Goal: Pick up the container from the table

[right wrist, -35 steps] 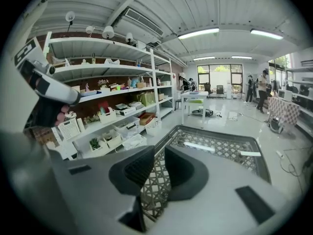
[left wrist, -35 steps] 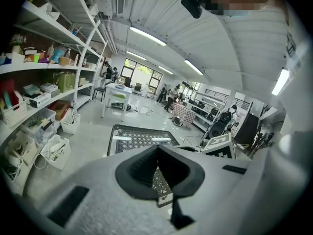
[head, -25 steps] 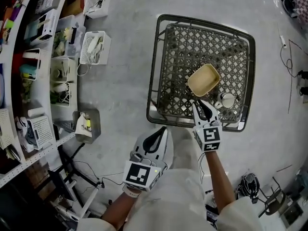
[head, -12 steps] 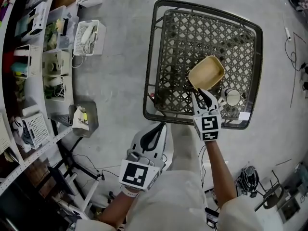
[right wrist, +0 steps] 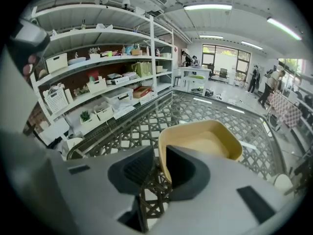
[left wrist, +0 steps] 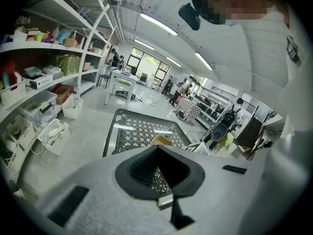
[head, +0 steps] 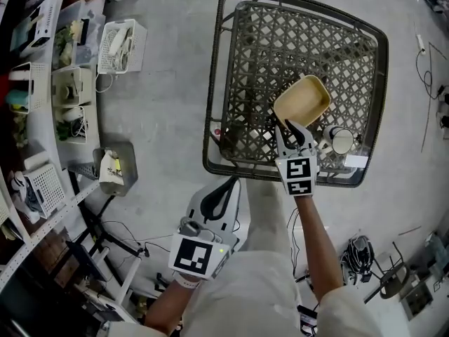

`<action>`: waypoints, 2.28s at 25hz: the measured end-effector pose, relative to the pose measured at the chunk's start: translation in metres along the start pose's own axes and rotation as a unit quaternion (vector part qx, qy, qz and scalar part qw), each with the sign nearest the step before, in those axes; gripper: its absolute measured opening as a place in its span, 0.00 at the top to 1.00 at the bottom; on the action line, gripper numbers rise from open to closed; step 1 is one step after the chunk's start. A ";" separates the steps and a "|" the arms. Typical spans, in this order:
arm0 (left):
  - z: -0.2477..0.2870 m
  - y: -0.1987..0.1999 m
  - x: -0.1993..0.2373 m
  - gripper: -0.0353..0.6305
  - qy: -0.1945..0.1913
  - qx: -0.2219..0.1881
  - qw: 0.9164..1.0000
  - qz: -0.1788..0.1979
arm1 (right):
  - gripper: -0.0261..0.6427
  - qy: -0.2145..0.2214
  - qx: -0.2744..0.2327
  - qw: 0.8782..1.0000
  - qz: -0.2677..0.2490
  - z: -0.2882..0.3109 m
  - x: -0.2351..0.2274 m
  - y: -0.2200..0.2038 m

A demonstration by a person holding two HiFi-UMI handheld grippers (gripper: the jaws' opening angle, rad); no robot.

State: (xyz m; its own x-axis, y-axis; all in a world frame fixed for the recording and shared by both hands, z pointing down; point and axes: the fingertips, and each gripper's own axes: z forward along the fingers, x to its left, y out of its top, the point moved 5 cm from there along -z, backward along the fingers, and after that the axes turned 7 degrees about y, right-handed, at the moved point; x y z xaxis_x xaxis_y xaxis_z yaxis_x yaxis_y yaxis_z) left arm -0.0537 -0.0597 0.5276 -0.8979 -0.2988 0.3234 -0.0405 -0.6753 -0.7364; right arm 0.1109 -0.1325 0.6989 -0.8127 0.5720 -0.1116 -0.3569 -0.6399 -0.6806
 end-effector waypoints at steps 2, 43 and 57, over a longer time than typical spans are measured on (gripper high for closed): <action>0.000 0.000 0.002 0.91 0.000 0.000 1.000 -0.001 | 0.82 -0.002 0.011 1.000 -0.008 0.004 0.000 -0.002; -0.042 0.001 -0.002 0.91 -0.002 -0.028 0.999 0.016 | 0.92 -0.041 0.000 0.992 -0.116 -0.031 0.021 0.021; -0.080 0.011 -0.014 0.91 -0.013 -0.061 0.997 0.040 | 0.92 -0.047 -0.098 0.990 -0.086 -0.120 0.051 0.067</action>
State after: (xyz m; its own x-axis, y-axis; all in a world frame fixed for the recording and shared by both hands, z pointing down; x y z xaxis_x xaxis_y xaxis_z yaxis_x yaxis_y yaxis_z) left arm -0.0765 -0.0090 0.4674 -0.8884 -0.3680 0.2746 -0.0228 -0.5619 -0.8269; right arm 0.1009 -0.0846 0.5602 -0.7904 0.6075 0.0791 -0.4047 -0.4209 -0.8118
